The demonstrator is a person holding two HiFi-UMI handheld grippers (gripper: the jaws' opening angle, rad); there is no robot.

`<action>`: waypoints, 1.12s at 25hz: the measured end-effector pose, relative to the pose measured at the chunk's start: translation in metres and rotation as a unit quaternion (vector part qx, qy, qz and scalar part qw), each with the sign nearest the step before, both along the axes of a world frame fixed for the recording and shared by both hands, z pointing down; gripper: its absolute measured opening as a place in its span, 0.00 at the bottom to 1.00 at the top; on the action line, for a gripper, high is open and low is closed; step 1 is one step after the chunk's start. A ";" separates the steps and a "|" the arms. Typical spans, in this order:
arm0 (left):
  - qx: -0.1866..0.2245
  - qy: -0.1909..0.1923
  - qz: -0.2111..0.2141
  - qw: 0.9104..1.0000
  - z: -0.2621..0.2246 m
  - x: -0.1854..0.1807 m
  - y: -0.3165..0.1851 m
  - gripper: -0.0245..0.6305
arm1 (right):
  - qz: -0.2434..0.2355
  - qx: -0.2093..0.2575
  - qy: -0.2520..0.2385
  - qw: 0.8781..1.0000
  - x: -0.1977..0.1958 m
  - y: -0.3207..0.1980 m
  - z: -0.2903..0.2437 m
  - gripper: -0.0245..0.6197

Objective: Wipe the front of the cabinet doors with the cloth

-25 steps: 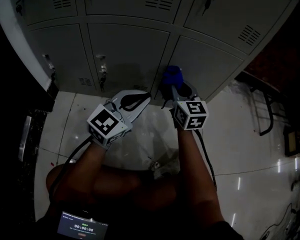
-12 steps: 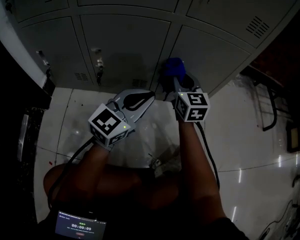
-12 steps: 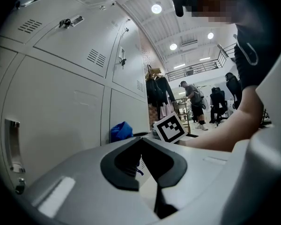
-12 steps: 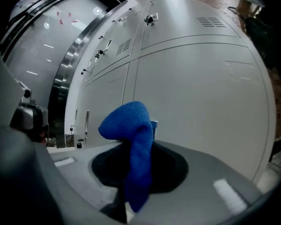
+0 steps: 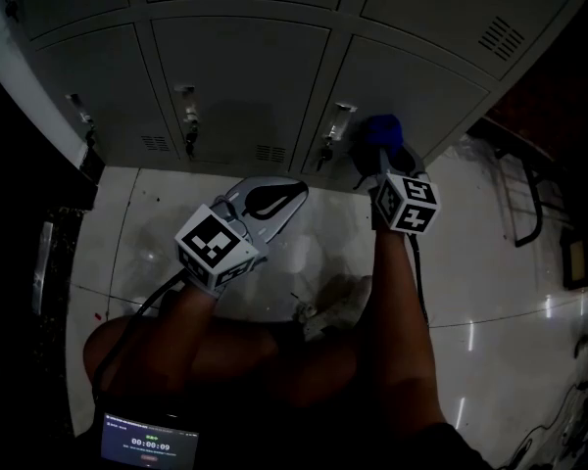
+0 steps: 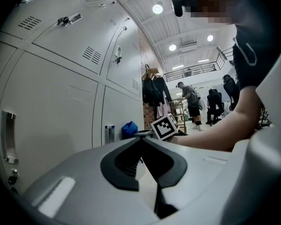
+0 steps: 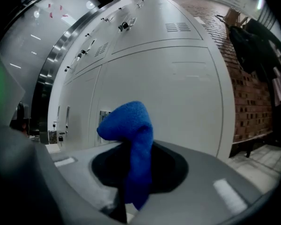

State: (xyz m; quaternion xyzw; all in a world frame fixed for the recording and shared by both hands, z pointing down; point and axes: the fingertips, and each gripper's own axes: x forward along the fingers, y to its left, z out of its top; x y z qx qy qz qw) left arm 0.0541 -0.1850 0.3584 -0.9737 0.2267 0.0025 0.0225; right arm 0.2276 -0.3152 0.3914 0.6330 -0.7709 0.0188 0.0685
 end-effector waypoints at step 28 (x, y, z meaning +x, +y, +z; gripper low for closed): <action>-0.001 0.019 -0.015 1.000 -0.010 -0.020 0.007 0.05 | 0.028 -0.010 -0.007 1.000 0.021 0.022 0.012 0.15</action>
